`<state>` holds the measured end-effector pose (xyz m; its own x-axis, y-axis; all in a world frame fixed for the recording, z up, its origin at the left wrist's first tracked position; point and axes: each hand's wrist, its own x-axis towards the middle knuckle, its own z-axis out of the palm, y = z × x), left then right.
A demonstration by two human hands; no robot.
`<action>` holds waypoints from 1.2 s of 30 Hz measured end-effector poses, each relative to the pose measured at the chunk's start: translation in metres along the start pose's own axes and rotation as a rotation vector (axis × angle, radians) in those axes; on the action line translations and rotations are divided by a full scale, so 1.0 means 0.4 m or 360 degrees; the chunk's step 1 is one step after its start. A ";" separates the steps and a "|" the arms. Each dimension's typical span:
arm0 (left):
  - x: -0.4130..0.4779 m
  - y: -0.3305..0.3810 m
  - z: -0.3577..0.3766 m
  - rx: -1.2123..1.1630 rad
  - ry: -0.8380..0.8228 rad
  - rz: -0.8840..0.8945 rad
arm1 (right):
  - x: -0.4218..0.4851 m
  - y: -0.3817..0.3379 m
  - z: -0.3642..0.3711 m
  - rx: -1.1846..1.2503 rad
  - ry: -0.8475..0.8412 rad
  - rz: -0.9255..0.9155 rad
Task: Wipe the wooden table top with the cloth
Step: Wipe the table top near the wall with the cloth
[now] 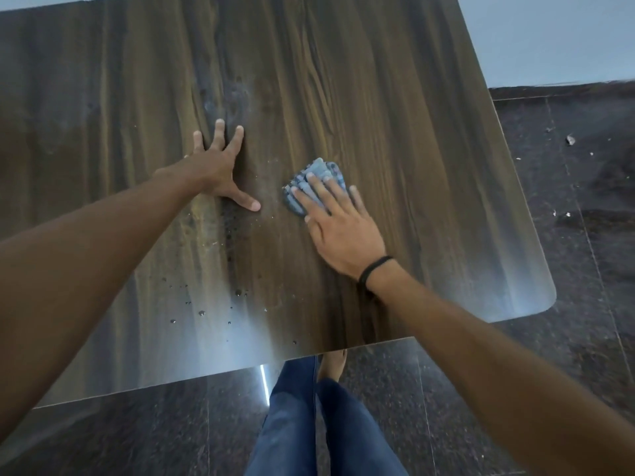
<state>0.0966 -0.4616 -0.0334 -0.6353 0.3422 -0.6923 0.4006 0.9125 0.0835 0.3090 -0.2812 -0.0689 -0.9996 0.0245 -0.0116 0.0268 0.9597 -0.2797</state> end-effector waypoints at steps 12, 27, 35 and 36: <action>-0.050 0.038 -0.008 0.0013 0.0121 -0.0074 | -0.021 0.017 -0.025 0.0078 0.0084 0.0558; -0.162 0.020 0.146 0.0070 0.0143 0.0017 | -0.150 -0.031 0.006 0.0066 0.0138 0.0568; -0.168 0.025 0.145 0.0008 0.0196 0.0035 | -0.223 -0.079 0.030 0.0043 0.0205 0.0643; -0.168 0.024 0.146 0.0001 0.0200 0.0035 | -0.240 -0.111 0.046 0.0025 0.0170 0.0485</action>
<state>0.1817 -0.4888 -0.0280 -0.7041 0.3875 -0.5950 0.4156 0.9044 0.0972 0.4039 -0.3315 -0.0729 -0.9405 0.3399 0.0034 0.3240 0.8994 -0.2935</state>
